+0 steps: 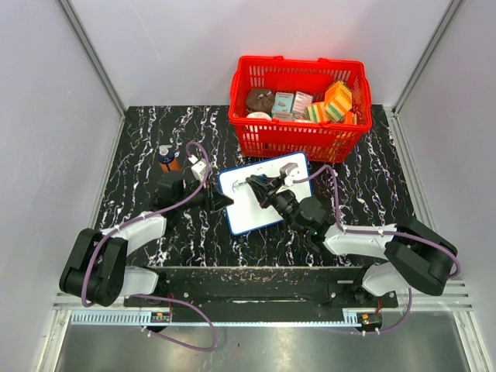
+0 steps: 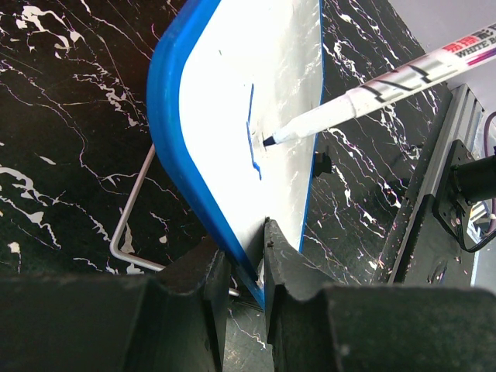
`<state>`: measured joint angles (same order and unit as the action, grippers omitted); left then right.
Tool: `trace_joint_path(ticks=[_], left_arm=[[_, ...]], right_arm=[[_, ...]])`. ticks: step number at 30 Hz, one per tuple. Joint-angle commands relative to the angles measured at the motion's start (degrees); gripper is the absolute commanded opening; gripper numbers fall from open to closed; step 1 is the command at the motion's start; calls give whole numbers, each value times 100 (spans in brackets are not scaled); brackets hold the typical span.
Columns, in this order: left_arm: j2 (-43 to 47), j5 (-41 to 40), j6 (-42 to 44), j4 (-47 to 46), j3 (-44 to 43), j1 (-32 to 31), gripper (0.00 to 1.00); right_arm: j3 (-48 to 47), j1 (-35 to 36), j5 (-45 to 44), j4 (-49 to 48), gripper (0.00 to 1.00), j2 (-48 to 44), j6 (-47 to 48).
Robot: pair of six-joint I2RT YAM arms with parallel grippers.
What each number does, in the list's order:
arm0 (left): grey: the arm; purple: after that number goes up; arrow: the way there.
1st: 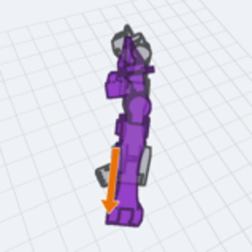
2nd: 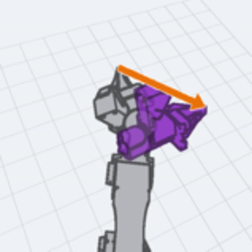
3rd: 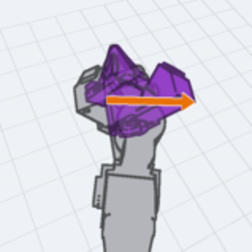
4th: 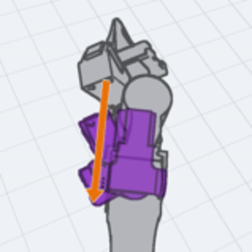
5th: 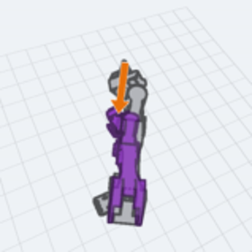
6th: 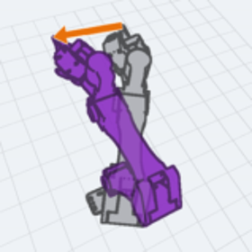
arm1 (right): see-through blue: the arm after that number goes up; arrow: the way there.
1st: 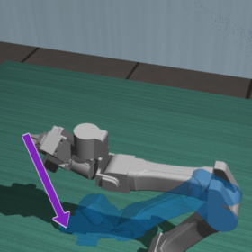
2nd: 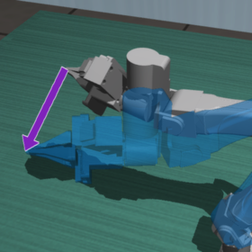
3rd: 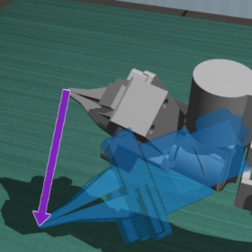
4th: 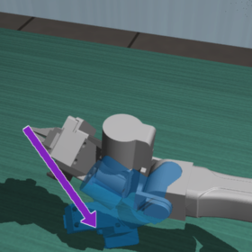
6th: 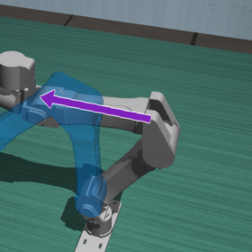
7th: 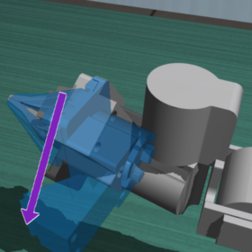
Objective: Write a sentence on the whiteboard
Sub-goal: Write with the whiteboard marker on the whiteboard.
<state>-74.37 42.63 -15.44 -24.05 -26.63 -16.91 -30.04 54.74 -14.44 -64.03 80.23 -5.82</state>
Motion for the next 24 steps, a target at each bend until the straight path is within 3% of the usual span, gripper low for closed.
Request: trace_joint_path(ticks=[1,24], left_arm=[[-122,-458,780,-64,-88,38,0],[-95,-475,788,-47,-88,38,0]], right_arm=[[-291,10,-191,-338,0,159,125],[-72,10,-314,-206,0,195,-94]])
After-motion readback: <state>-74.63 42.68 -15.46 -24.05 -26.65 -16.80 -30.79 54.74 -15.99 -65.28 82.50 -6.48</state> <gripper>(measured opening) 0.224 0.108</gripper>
